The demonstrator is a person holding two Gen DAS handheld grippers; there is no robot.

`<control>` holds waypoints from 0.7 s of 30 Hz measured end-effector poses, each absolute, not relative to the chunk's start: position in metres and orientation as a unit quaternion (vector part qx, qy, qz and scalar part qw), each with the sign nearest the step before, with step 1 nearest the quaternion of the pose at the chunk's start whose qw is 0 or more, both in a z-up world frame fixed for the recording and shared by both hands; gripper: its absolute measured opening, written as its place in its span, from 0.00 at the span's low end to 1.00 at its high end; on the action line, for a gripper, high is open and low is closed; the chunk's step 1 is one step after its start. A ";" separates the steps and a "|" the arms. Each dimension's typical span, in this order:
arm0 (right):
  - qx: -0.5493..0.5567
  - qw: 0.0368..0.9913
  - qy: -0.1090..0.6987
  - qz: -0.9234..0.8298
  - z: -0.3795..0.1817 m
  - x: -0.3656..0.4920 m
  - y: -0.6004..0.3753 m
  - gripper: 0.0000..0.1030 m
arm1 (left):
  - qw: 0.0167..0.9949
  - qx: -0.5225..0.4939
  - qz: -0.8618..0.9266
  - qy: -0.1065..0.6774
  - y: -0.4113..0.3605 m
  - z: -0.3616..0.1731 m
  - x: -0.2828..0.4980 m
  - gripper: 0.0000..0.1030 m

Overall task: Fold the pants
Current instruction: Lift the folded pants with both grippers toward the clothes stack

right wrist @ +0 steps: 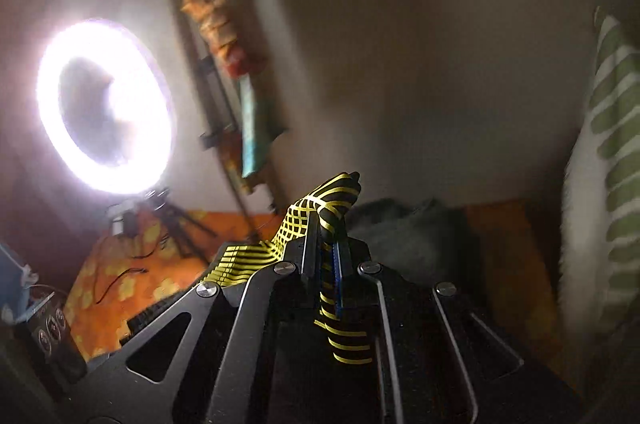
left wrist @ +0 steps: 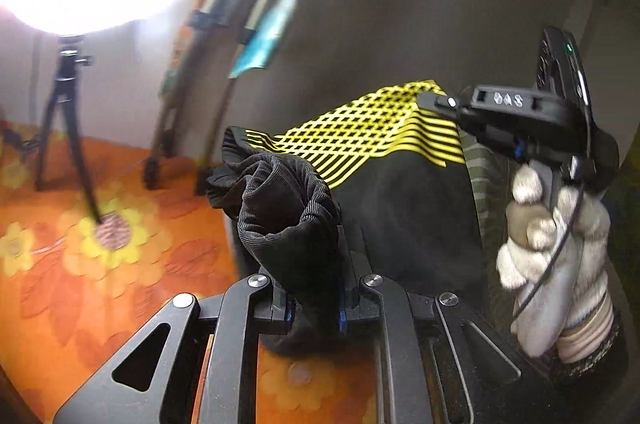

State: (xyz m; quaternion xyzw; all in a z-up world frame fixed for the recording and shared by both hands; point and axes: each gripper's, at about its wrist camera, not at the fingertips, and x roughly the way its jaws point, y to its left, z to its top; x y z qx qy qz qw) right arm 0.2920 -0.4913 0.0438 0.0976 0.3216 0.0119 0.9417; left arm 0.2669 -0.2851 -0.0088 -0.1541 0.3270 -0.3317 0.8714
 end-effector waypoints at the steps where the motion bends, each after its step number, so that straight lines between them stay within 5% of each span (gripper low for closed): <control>1: 0.090 0.943 0.320 0.006 0.046 0.300 -0.501 0.05 | 0.873 -0.150 -0.333 0.323 -0.291 -0.009 0.266 0.13; 15: 0.033 0.915 0.399 -0.051 -0.051 0.378 -0.576 0.05 | 0.856 -0.126 -0.331 0.375 -0.352 -0.090 0.279 0.16; 16: 0.032 0.912 0.404 -0.059 -0.056 0.381 -0.580 0.06 | 0.854 -0.128 -0.330 0.382 -0.349 -0.092 0.280 0.19; 18: 0.049 0.907 0.413 -0.068 -0.063 0.382 -0.590 0.16 | 0.851 -0.130 -0.320 0.395 -0.343 -0.094 0.282 0.44; 21: 0.064 0.909 0.407 -0.070 -0.066 0.370 -0.603 0.24 | 0.851 -0.129 -0.311 0.403 -0.327 -0.095 0.283 0.50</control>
